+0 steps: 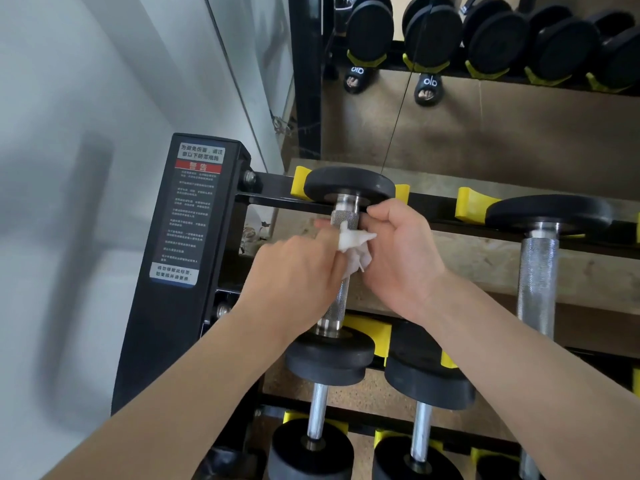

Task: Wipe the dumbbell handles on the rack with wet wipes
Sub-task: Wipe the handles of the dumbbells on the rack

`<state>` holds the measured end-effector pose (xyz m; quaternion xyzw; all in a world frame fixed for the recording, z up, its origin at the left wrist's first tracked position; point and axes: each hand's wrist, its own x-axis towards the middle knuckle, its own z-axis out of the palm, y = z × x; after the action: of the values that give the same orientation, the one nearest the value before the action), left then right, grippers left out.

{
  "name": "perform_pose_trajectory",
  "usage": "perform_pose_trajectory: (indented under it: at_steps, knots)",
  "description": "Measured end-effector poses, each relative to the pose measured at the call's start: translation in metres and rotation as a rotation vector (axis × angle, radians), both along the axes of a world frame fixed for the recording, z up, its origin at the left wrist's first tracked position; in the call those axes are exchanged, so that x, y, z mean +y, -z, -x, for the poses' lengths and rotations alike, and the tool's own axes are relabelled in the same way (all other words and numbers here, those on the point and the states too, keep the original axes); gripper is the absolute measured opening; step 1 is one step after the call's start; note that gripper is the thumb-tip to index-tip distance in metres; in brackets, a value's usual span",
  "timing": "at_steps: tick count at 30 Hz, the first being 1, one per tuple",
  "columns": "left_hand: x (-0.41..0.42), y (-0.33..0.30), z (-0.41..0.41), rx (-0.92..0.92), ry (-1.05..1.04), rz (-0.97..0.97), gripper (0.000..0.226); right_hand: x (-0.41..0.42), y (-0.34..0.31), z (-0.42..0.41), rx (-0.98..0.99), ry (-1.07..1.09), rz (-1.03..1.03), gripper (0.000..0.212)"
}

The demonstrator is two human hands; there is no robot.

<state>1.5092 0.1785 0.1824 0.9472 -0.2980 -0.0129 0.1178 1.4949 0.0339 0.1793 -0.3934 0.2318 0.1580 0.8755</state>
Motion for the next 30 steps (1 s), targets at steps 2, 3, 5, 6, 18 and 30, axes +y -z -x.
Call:
perform_pose_trajectory:
  at_steps: [2, 3, 5, 6, 18, 30]
  knots:
    - [0.007, 0.005, 0.003, 0.106, -0.011, -0.017, 0.039, 0.004, 0.004, 0.001, 0.005, -0.008, 0.023, 0.036]
    - [0.01, 0.004, 0.004, 0.129, 0.0, -0.03, 0.036, 0.006, 0.005, 0.002, 0.011, -0.011, 0.034, 0.035]
    - [0.018, 0.002, 0.008, 0.134, 0.046, -0.057, 0.035, 0.01, 0.004, 0.004, 0.047, -0.001, 0.085, 0.036]
    - [0.021, 0.001, 0.011, 0.145, 0.067, -0.051, 0.036, 0.011, 0.004, 0.005, 0.056, 0.007, 0.141, 0.038]
    - [0.003, -0.005, -0.009, 0.578, -0.282, 0.489, 0.023, 0.008, 0.0, 0.045, -0.466, -0.095, 1.15, 0.018]
    - [0.007, -0.012, -0.012, 0.843, -0.548, 0.785, 0.035, 0.005, 0.008, 0.035, -0.672, 0.22, 1.537, 0.017]
